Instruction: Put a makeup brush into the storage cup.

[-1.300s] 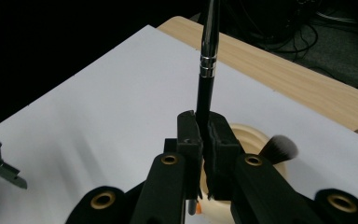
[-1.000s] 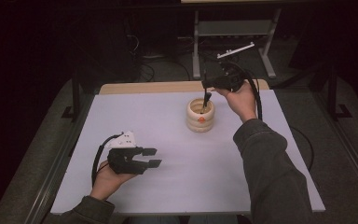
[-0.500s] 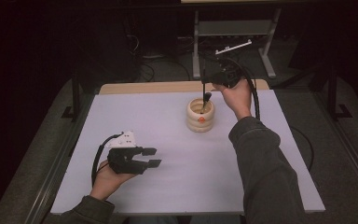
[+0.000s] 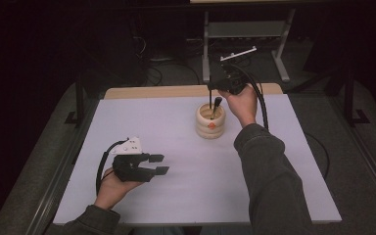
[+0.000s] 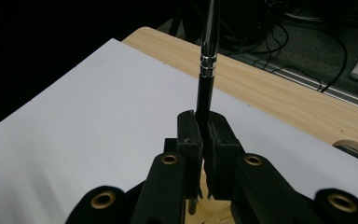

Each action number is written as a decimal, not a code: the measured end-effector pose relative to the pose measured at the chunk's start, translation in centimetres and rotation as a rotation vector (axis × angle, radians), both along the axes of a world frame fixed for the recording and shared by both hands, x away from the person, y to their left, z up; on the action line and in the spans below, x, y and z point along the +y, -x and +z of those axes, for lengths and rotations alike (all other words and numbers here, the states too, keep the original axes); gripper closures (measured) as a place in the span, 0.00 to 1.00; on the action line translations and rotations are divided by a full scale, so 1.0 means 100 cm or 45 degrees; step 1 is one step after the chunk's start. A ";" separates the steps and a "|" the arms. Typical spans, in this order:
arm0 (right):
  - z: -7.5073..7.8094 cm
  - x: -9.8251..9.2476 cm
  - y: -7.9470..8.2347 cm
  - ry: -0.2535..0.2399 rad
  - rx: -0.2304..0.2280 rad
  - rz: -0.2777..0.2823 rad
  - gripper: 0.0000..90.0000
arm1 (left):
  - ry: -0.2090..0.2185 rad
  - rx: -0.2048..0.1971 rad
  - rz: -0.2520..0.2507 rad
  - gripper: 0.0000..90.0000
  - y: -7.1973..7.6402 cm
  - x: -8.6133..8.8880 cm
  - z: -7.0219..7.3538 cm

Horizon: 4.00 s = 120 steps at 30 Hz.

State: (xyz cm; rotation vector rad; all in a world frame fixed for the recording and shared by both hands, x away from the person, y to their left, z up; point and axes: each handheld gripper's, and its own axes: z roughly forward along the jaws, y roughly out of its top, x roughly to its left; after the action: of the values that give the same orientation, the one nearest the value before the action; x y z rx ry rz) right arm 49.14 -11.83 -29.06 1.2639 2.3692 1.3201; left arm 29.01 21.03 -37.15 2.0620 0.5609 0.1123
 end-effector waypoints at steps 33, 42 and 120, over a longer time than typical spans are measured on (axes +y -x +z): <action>-0.039 0.006 0.002 0.011 0.031 -0.015 0.94 | -0.005 0.007 0.014 0.55 0.002 0.002 -0.001; -0.044 0.009 0.004 0.014 0.042 -0.006 0.94 | -0.011 0.002 0.012 0.55 0.001 0.002 -0.002; -0.067 -0.046 0.083 -0.021 -0.015 0.070 0.31 | -0.032 -0.011 0.160 0.37 -0.002 0.012 -0.005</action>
State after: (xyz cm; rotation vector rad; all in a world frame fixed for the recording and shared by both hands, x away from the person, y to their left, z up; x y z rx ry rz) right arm 40.89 -16.43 -35.72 1.1998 2.4066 1.3618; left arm 29.23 22.24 -37.64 2.0488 0.6873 0.2025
